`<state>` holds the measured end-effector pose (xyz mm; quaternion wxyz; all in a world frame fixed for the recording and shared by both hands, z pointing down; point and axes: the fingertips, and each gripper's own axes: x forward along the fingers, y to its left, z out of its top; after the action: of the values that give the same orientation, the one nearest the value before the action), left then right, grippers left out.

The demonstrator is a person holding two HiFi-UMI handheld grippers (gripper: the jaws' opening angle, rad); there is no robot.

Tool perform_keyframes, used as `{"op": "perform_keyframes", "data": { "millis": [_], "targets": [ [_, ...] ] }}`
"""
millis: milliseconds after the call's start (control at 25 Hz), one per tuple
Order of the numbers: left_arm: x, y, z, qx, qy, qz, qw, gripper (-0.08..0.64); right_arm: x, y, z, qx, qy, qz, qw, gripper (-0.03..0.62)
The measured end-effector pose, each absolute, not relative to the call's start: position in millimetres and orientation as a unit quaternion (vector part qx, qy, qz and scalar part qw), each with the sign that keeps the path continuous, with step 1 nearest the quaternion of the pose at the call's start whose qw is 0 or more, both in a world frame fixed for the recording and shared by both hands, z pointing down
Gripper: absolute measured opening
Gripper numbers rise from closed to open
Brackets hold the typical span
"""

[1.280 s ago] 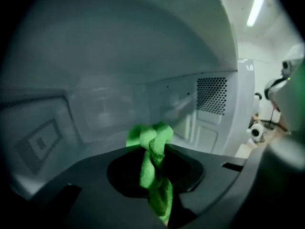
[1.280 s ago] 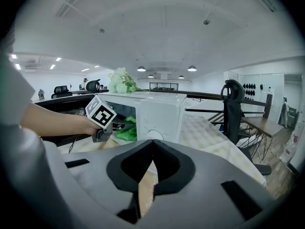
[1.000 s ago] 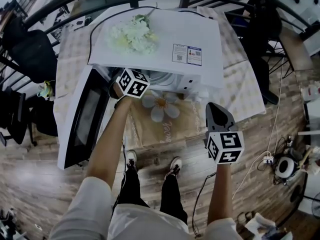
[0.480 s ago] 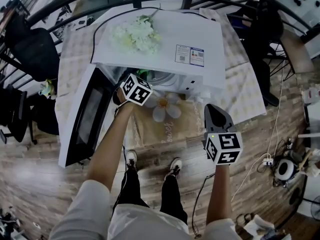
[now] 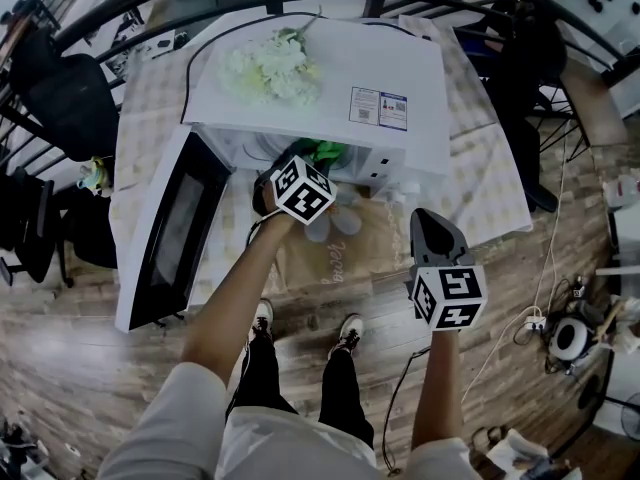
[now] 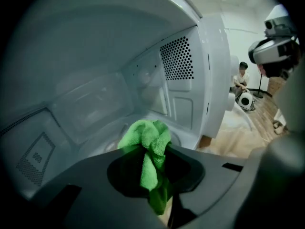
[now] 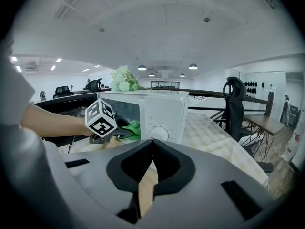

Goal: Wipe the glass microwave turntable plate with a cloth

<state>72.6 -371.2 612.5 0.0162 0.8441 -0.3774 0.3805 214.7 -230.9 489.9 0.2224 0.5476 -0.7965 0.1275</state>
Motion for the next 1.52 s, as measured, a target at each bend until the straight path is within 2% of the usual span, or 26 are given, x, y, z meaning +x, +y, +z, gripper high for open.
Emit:
{"op": "perform_keyframes", "data": {
  "millis": [240,320,480,600,760,1080,1520],
  "targets": [
    [106.2,-372.1,594.3,0.887,-0.357,0.28,0.083,0.08,221.7,-231.7,489.5,0.554,-0.792,0.13,0.224,0.014],
    [88.1,-383.4,583.4,0.875,-0.404,0.265,0.037,0.078,224.2,-232.8,488.8,0.556,-0.79,0.132,0.221,0.014],
    [20.3,-414.7,578.9,0.797,-0.511,0.32,-0.049,0.08,225.1,-236.6,489.9,0.557,-0.79,0.134,0.219,0.014],
    [-23.9,-432.9,585.8,0.751,-0.551,0.361,-0.052,0.08,222.6,-238.9,492.3,0.557,-0.79,0.135,0.218,0.014],
    [-42.3,-441.0,601.4,0.739,-0.549,0.389,-0.032,0.08,217.7,-241.1,495.7,0.552,-0.793,0.136,0.22,0.014],
    [-12.8,-415.8,614.8,0.767,-0.488,0.416,-0.028,0.078,214.6,-242.3,494.2,0.547,-0.796,0.134,0.22,0.014],
    [84.1,-380.8,610.8,0.853,-0.369,0.369,0.008,0.077,206.7,-238.4,495.1,0.544,-0.798,0.137,0.219,0.014]
  ]
}}
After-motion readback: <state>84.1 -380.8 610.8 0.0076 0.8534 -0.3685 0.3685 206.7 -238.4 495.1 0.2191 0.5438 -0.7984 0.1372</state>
